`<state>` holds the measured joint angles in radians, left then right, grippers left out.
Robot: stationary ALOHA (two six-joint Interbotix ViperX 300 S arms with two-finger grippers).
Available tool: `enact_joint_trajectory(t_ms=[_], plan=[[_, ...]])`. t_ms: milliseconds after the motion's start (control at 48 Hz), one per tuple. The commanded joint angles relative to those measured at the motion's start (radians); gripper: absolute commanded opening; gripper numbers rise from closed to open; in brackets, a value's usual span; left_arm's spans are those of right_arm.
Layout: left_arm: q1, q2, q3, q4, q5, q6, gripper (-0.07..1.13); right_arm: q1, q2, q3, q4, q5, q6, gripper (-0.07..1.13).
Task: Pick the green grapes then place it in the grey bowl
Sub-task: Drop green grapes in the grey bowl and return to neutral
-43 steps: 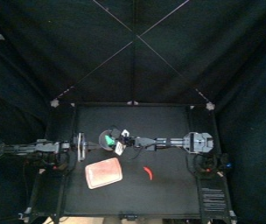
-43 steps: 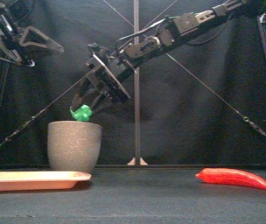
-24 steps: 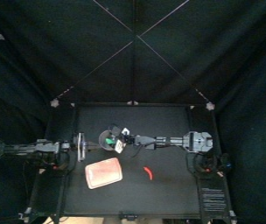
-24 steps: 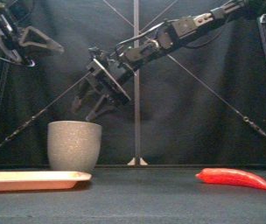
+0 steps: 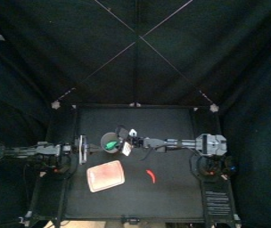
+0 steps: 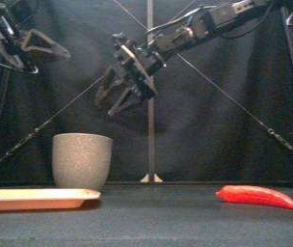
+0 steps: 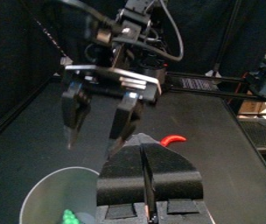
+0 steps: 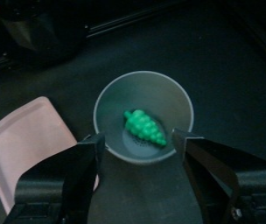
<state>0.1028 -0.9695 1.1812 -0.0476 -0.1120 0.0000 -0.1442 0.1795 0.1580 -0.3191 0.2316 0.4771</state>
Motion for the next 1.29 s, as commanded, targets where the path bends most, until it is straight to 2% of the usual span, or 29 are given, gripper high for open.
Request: enact_joint_trajectory(t_ms=[21,188,375,562,854,1292], plan=[[-0.002,0.002,-0.014,-0.002,-0.009,0.003,0.13,0.011,-0.13,0.089,-0.014,-0.049,0.0,0.95],[0.0,0.002,-0.012,-0.002,-0.011,0.003,0.13,0.021,-0.279,0.285,-0.017,-0.19,0.0,0.95],[0.002,0.002,-0.015,-0.002,-0.009,0.003,0.13,0.04,-0.446,0.505,-0.015,-0.426,-0.002,0.95],[0.002,0.002,-0.012,-0.002,-0.011,0.003,0.13,0.037,-0.569,0.65,-0.02,-0.607,-0.006,0.95],[0.0,0.002,-0.015,0.0,-0.02,0.005,0.13,0.043,-0.649,0.749,-0.048,-0.658,-0.006,0.95],[0.002,0.002,-0.012,0.0,-0.048,0.005,0.13,0.043,-0.664,0.773,-0.043,-0.687,-0.006,0.95]])
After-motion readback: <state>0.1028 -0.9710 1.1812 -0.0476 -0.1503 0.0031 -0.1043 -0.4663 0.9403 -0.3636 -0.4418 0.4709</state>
